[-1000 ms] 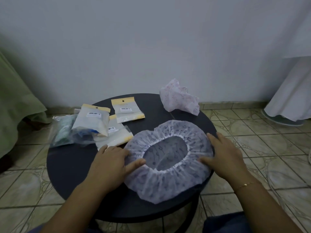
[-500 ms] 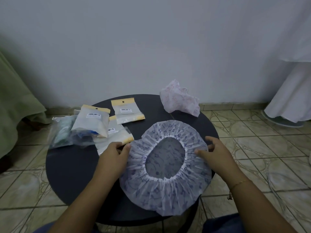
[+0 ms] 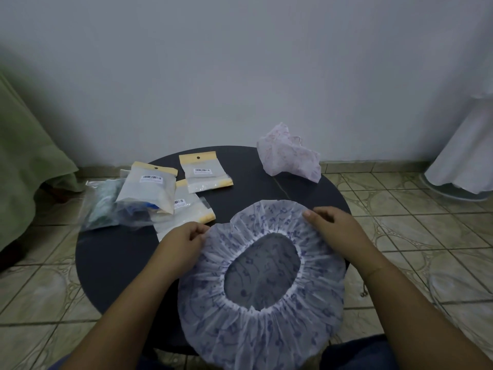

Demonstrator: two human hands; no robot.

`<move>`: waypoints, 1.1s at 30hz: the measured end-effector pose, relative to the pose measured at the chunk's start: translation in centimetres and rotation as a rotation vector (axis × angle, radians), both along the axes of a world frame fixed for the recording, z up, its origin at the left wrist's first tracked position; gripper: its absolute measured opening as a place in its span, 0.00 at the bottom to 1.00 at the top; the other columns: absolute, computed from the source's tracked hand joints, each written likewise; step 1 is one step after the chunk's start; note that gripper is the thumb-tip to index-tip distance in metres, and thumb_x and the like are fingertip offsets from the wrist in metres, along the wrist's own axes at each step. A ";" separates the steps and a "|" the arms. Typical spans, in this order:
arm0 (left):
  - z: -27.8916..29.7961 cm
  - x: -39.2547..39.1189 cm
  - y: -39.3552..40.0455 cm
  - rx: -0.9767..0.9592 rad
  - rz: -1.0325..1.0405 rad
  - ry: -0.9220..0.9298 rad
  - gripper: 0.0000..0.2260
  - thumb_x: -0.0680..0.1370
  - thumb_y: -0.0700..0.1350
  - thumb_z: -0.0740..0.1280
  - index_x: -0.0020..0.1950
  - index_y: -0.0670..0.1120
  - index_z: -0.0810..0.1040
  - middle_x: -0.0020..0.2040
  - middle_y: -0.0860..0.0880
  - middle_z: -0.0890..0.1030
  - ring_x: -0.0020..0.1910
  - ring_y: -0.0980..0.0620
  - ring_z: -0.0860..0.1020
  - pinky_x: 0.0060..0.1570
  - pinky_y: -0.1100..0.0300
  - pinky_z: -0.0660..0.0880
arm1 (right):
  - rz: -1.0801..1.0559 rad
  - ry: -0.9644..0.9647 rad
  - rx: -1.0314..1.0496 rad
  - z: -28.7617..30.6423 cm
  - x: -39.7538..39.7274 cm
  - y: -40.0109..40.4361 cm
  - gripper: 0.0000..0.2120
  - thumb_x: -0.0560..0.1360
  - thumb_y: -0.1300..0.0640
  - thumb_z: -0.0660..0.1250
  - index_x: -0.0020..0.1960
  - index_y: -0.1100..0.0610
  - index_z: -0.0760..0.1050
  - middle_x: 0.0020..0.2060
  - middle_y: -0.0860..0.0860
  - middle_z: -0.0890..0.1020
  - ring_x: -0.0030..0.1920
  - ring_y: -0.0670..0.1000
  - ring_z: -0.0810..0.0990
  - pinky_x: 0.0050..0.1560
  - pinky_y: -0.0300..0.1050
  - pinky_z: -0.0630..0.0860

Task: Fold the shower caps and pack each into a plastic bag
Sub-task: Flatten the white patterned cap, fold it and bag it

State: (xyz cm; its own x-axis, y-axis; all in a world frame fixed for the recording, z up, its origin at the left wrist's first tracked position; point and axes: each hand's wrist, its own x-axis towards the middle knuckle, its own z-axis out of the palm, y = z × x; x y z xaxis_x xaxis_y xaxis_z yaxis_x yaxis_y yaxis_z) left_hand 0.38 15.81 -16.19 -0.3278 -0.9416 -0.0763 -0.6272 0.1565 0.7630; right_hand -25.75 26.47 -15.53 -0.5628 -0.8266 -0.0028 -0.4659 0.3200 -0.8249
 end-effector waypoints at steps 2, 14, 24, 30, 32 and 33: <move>0.0 -0.2 -0.1 -0.001 -0.046 0.024 0.11 0.80 0.42 0.60 0.45 0.58 0.76 0.42 0.61 0.78 0.41 0.64 0.75 0.34 0.66 0.68 | 0.078 -0.045 -0.010 0.3 0.1 -0.8 0.26 0.74 0.42 0.65 0.68 0.54 0.70 0.54 0.47 0.75 0.53 0.46 0.73 0.53 0.39 0.68; -1.1 -1.3 -0.9 -0.254 -0.014 -0.338 0.13 0.79 0.59 0.57 0.49 0.55 0.77 0.37 0.57 0.77 0.37 0.57 0.73 0.34 0.59 0.67 | 0.359 -0.145 0.177 0.5 -0.3 -1.8 0.15 0.75 0.54 0.67 0.62 0.49 0.74 0.52 0.46 0.80 0.46 0.40 0.78 0.40 0.27 0.72; -1.6 -1.7 -1.8 -0.247 0.008 -0.270 0.15 0.78 0.62 0.55 0.40 0.53 0.71 0.35 0.55 0.76 0.36 0.57 0.73 0.32 0.58 0.65 | 0.097 -0.032 0.048 -0.5 -1.0 -2.9 0.22 0.74 0.51 0.69 0.36 0.71 0.75 0.28 0.55 0.74 0.26 0.47 0.69 0.25 0.32 0.67; -1.9 -1.8 -1.7 -0.322 0.020 -0.335 0.16 0.80 0.61 0.53 0.44 0.52 0.72 0.34 0.56 0.73 0.37 0.53 0.72 0.33 0.58 0.65 | 0.086 0.122 0.099 -0.8 -0.7 -3.6 0.19 0.76 0.50 0.66 0.32 0.61 0.70 0.28 0.54 0.71 0.29 0.50 0.68 0.34 0.43 0.65; -1.8 -1.8 -1.5 -0.334 0.023 -0.341 0.15 0.80 0.59 0.53 0.43 0.52 0.71 0.34 0.56 0.72 0.36 0.53 0.72 0.33 0.58 0.65 | 0.092 0.152 0.099 -1.0 -0.6 -3.5 0.19 0.75 0.48 0.66 0.34 0.61 0.74 0.29 0.52 0.75 0.30 0.50 0.71 0.35 0.43 0.67; -1.7 -1.8 -1.4 -0.343 0.029 -0.349 0.14 0.80 0.59 0.53 0.43 0.52 0.70 0.34 0.56 0.72 0.37 0.53 0.72 0.34 0.58 0.64 | 0.091 0.156 0.088 -1.0 -0.6 -3.4 0.17 0.75 0.47 0.67 0.35 0.59 0.76 0.31 0.51 0.78 0.32 0.49 0.74 0.35 0.43 0.69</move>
State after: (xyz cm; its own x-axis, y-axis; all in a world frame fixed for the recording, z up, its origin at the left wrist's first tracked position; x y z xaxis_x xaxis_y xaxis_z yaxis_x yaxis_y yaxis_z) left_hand -1.43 14.39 -17.94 -0.3108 -0.9401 0.1397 -0.8442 0.3406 0.4140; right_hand -26.36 23.12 -16.50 -0.4855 -0.8742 0.0044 -0.6160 0.3385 -0.7113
